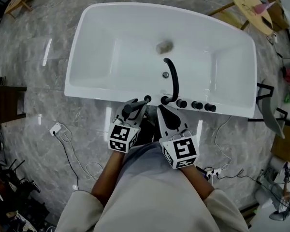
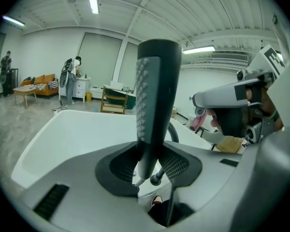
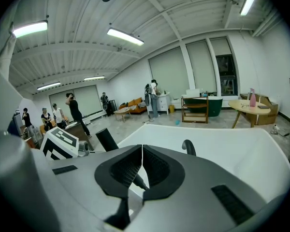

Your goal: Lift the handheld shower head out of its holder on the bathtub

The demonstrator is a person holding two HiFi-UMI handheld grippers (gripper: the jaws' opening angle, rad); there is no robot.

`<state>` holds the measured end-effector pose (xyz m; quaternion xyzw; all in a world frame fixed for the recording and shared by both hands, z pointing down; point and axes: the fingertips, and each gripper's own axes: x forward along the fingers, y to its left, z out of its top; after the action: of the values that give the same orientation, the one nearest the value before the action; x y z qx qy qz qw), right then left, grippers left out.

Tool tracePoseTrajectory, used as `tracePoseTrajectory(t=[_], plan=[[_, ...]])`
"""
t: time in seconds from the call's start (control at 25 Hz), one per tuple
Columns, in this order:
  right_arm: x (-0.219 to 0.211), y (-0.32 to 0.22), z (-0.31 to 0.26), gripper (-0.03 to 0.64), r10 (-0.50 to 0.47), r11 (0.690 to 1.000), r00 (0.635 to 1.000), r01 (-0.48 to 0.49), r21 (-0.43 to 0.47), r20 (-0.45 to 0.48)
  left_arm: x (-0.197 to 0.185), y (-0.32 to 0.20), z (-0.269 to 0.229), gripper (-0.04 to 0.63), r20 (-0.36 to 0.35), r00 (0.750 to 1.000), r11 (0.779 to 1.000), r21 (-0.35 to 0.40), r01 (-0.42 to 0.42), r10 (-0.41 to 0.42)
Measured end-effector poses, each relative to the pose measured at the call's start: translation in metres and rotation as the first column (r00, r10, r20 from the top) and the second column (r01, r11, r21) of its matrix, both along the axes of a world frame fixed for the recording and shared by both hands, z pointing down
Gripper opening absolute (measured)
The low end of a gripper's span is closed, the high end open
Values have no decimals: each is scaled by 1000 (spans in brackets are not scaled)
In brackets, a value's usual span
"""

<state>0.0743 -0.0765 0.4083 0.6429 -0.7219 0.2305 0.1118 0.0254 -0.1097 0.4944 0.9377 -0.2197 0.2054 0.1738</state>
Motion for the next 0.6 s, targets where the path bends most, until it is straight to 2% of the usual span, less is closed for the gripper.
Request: tracePoseTrajectory(t=[0.4, 0.6], plan=[[14, 4, -20, 18, -7, 999, 1000, 7, 33, -26, 6, 3, -33, 138, -43, 999, 1000, 18, 1, 0], [19, 4, -30, 18, -76, 996, 995, 78, 43, -66, 3, 3, -39, 138, -44, 999, 999, 31, -11, 13]])
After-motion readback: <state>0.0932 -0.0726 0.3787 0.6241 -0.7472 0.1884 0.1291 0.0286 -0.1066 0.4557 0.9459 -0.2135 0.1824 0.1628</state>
